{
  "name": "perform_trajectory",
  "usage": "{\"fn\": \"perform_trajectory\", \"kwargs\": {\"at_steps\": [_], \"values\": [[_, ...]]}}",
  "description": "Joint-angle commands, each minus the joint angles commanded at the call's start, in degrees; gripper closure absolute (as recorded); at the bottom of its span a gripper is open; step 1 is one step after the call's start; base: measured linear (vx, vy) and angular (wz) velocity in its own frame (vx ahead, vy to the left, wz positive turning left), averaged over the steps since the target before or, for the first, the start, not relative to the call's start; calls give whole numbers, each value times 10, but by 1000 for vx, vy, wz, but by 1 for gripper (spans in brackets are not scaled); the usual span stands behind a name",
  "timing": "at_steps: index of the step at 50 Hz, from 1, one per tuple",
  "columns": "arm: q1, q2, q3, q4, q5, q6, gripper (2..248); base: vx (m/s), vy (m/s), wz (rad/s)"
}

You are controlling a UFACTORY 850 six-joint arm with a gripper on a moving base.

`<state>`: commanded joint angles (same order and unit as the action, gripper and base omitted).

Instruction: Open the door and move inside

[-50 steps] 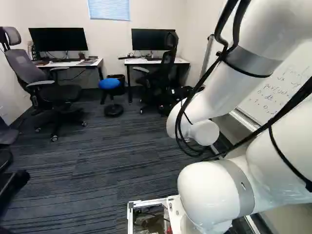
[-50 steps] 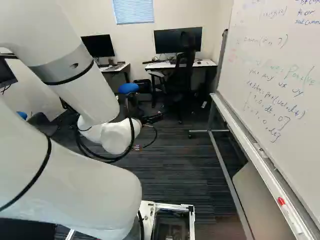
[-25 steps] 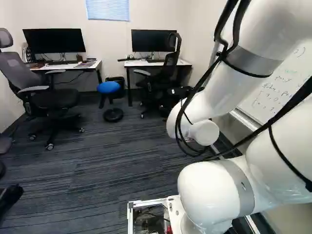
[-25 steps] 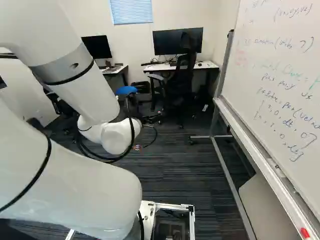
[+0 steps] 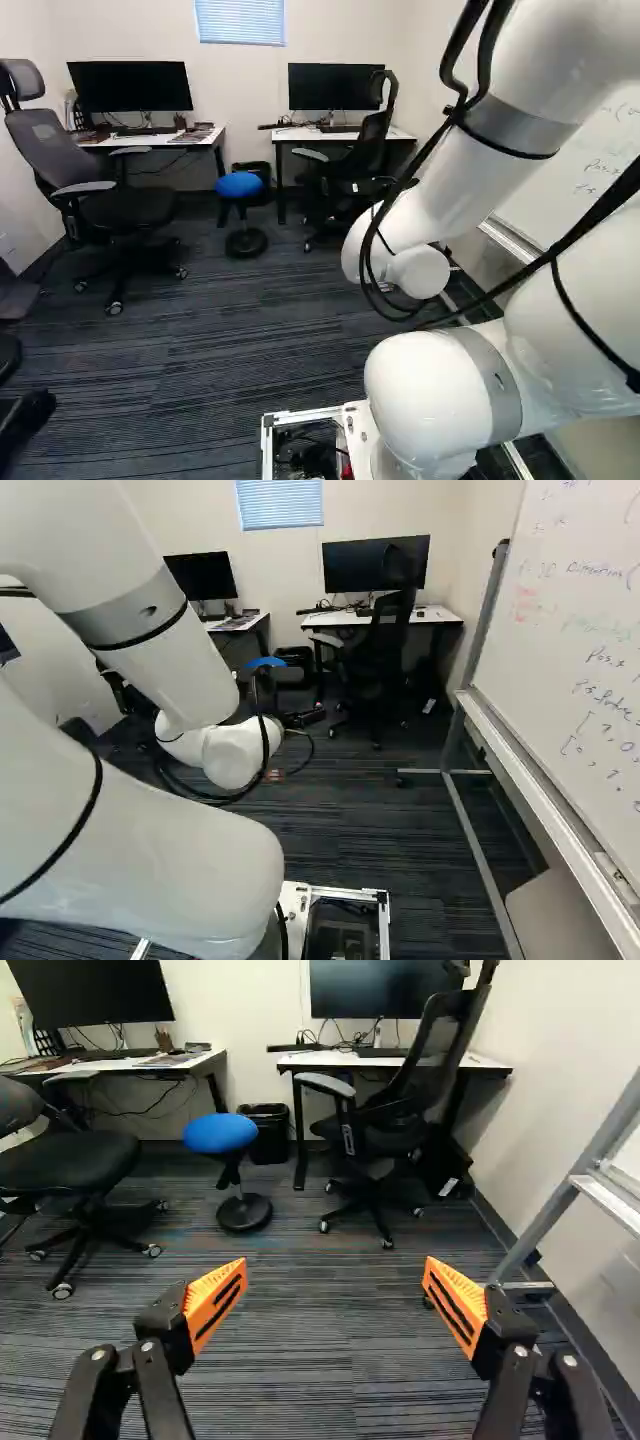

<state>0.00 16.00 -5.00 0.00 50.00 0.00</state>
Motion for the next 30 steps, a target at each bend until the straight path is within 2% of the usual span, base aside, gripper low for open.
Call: {"fn": "perform_trajectory", "kwargs": {"at_steps": [30], "values": [[0,0,0,0,0,0,3,181,96,133]]}}
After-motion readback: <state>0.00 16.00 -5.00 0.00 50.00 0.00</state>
